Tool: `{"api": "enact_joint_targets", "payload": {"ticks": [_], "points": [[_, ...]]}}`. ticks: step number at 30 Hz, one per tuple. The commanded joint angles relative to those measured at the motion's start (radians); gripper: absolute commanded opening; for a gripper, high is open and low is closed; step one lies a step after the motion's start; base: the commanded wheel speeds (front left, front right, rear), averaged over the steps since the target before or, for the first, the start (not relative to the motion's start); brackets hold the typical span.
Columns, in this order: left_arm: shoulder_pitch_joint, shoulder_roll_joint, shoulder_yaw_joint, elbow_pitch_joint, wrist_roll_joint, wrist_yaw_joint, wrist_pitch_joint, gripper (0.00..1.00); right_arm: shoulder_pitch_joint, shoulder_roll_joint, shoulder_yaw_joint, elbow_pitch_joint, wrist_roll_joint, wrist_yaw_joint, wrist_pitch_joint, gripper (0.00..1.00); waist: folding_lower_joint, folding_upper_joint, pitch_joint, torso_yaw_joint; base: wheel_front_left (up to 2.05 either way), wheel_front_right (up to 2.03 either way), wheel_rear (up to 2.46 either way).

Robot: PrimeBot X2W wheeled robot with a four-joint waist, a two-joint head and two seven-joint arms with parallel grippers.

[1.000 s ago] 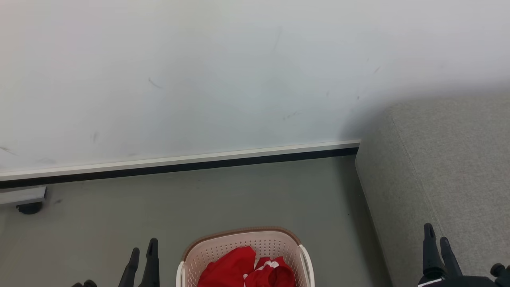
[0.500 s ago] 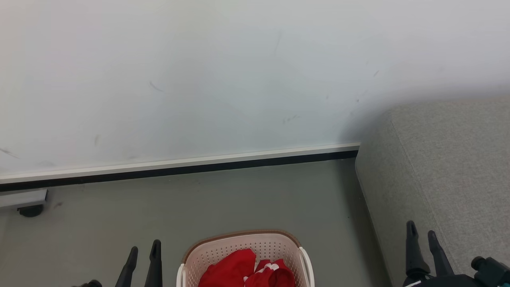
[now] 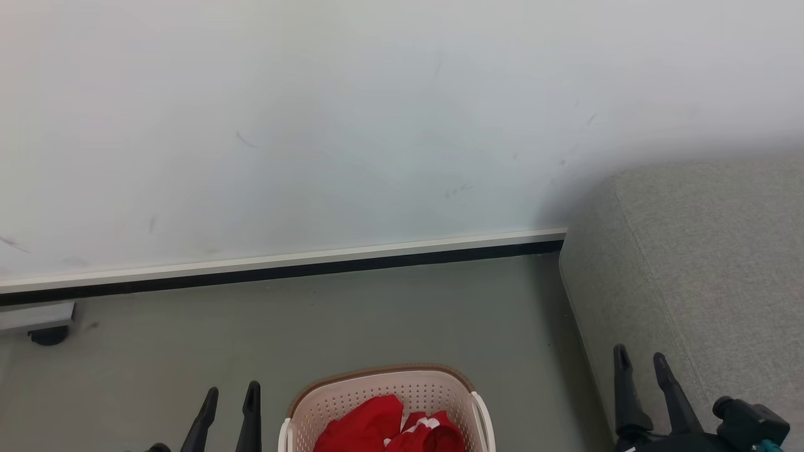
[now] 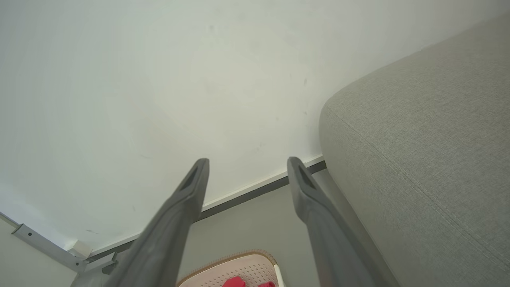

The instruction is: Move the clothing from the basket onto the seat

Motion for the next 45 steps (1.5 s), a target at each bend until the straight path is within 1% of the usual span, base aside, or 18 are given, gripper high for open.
{"api": "enact_joint_targets", "payload": {"ticks": [1,8,15,30,35,41,45], "points": [[0.016,0.001,0.006,-0.015,0.039,0.000,-0.011,1.00,0.008,-0.011,0.012,-0.009,-0.031,0.000,-0.012,1.00,0.0000,0.0000,-0.002,0.000,0.00,0.00,0.00],[0.028,0.001,0.018,-0.040,0.116,0.011,-0.024,1.00,0.006,-0.011,0.048,-0.016,-0.097,0.001,-0.035,1.00,0.0000,0.0000,-0.004,-0.001,0.00,0.00,0.00],[0.037,0.001,0.033,-0.056,0.170,0.012,-0.034,1.00,0.007,-0.014,0.077,-0.022,-0.153,0.001,-0.052,1.00,0.0000,0.0000,-0.006,-0.001,0.00,0.00,0.00],[0.057,0.001,0.037,-0.084,0.297,0.021,-0.052,1.00,0.008,-0.018,0.129,-0.031,-0.260,0.001,-0.087,1.00,0.0000,0.0000,-0.008,-0.006,0.00,0.00,0.00],[0.063,0.001,0.037,-0.093,0.345,0.030,-0.059,1.00,0.013,-0.017,0.145,-0.031,-0.293,0.001,-0.098,1.00,0.0000,0.0000,-0.009,-0.006,0.00,0.00,0.00],[0.067,0.001,0.041,-0.100,0.390,0.036,-0.067,1.00,0.014,-0.022,0.166,-0.035,-0.331,0.001,-0.112,1.00,0.0000,0.0000,-0.011,-0.009,0.00,0.00,0.00],[0.069,0.001,0.040,-0.099,0.390,0.036,-0.066,1.00,0.013,-0.024,0.168,-0.035,-0.327,0.001,-0.110,1.00,0.0000,0.0000,-0.011,-0.010,0.00,0.00,0.00]]}}
